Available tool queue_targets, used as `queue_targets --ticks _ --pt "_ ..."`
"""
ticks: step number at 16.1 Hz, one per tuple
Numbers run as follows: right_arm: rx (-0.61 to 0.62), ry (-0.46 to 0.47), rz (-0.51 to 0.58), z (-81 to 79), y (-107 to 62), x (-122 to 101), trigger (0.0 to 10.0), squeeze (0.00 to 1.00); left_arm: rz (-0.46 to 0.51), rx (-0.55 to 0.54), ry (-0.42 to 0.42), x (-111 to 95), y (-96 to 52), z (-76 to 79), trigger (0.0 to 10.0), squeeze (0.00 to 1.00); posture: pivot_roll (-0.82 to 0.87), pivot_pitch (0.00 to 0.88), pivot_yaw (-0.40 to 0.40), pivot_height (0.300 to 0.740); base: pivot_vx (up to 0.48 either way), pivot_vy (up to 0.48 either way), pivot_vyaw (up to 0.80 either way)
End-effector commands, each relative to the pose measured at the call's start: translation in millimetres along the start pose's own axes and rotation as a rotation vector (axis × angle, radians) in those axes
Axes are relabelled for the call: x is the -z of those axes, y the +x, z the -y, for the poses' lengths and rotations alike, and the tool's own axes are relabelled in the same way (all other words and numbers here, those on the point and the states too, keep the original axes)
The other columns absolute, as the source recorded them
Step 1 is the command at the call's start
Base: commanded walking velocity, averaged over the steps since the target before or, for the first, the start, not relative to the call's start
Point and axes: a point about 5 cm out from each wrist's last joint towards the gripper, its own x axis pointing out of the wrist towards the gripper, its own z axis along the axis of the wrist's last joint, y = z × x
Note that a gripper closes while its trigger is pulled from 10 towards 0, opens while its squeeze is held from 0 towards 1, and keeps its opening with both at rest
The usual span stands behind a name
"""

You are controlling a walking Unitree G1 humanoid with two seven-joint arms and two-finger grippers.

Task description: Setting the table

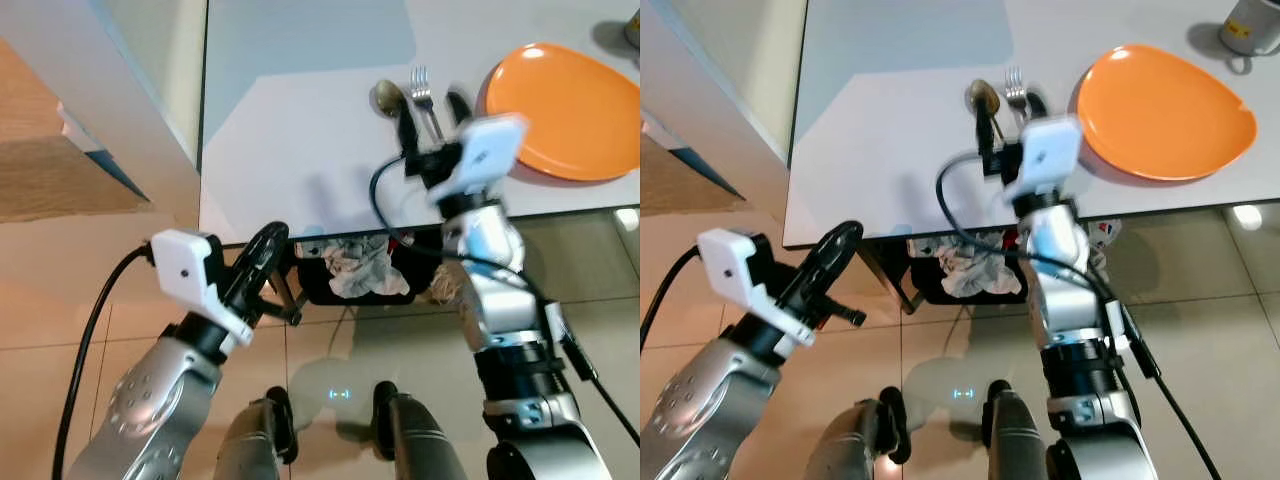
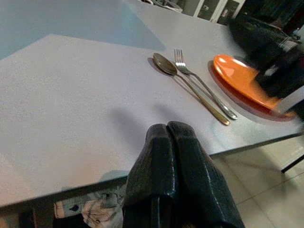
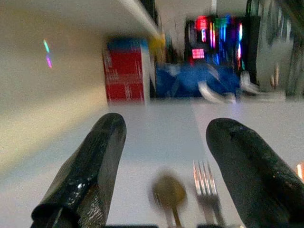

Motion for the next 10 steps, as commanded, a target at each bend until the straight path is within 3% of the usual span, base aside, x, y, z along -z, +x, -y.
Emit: queue_targets --ticks 1,4,5,7,10 --pt "-0.029 0.032 0.018 -8.6 -1.4 -8.5 10.0 0.00 -0.016 -0.015 0.015 3.9 -0.6 -4.4 10.0 0.00 -0.04 0.295 0.054 0.740 0.000 0.000 0.00" --pt "-0.174 0.135 -0.075 -28.5 -21.2 3.2 10.0 0.00 -0.022 -0.076 0.040 6.4 7.7 -16.2 10.0 0.00 -0.05 0.260 0.041 0.740 0.000 0.000 0.00" --pt "-0.240 0.207 -0.157 -37.8 -38.4 13.5 10.0 0.00 -0.045 -0.120 0.056 10.2 11.1 -24.6 10.0 0.00 -0.06 0.233 0.032 0.740 0.000 0.000 0.00" --pt "-0.285 0.256 -0.243 -46.1 -58.1 23.1 10.0 0.00 -0.056 -0.147 0.079 13.2 13.3 -33.0 10.0 0.00 -0.06 0.203 0.022 0.740 0.000 0.480 0.00" --pt "-0.291 0.295 -0.337 -50.5 -72.6 40.2 10.0 0.00 -0.056 -0.178 0.134 17.4 13.1 -41.4 10.0 0.00 -0.05 0.157 0.006 0.740 0.000 0.480 0.00"
